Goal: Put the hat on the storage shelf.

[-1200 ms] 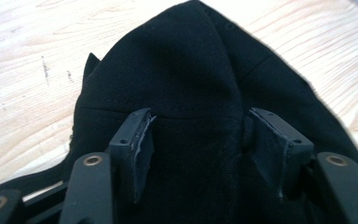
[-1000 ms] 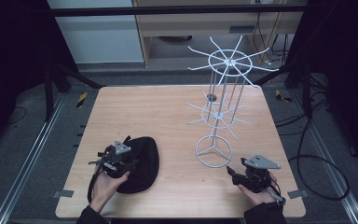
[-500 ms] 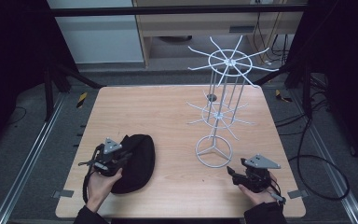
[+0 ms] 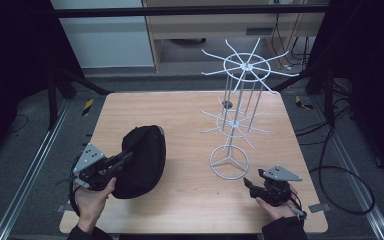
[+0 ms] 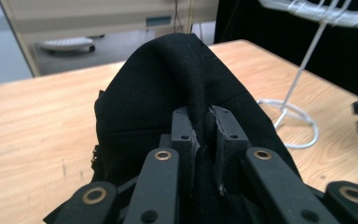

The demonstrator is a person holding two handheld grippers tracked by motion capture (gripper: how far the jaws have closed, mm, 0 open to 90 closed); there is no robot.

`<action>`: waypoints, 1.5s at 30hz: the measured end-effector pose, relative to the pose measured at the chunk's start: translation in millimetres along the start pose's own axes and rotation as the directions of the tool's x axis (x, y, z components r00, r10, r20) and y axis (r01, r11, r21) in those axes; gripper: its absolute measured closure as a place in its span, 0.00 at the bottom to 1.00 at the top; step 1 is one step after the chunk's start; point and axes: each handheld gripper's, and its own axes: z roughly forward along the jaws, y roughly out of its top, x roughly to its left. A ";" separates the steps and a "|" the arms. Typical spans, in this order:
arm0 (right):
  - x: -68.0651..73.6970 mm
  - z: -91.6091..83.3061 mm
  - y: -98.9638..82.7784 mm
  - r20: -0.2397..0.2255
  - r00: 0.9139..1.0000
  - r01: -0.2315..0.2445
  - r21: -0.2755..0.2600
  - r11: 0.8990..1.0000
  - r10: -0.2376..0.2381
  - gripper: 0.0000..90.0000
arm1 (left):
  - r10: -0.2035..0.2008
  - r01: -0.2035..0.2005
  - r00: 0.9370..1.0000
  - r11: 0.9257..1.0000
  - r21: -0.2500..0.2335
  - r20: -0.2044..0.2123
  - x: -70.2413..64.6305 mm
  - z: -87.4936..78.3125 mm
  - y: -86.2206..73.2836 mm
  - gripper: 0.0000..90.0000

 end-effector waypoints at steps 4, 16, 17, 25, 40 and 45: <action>-0.2 -0.8 0.3 -0.001 1.000 -0.006 -0.002 1.000 0.006 0.40 | 0.001 0.000 1.000 0.999 -0.035 0.020 -4.4 -6.2 7.2 0.88; 0.1 0.2 0.1 0.009 1.000 0.004 -0.007 1.000 -0.004 0.39 | 0.019 -0.003 0.997 0.983 -0.186 0.080 -23.2 -22.0 37.9 0.88; -0.2 0.3 -0.1 0.012 1.000 0.008 -0.006 1.000 -0.008 0.39 | 0.021 -0.004 0.996 0.981 -0.196 0.085 -24.8 -22.1 40.6 0.88; -0.5 0.2 0.1 0.012 1.000 0.011 -0.012 1.000 -0.011 0.39 | 0.055 -0.025 0.993 0.964 -0.266 0.105 -35.8 -19.7 66.6 0.89; -1.5 -0.3 0.2 0.013 1.000 0.012 -0.018 1.000 -0.012 0.39 | 0.112 -0.054 0.985 0.925 -0.377 0.134 -64.2 -17.5 116.7 0.89; -1.5 -0.4 0.1 0.013 1.000 0.013 -0.018 1.000 -0.013 0.39 | 0.107 -0.040 0.984 0.915 -0.401 0.145 -66.2 -19.4 129.1 0.89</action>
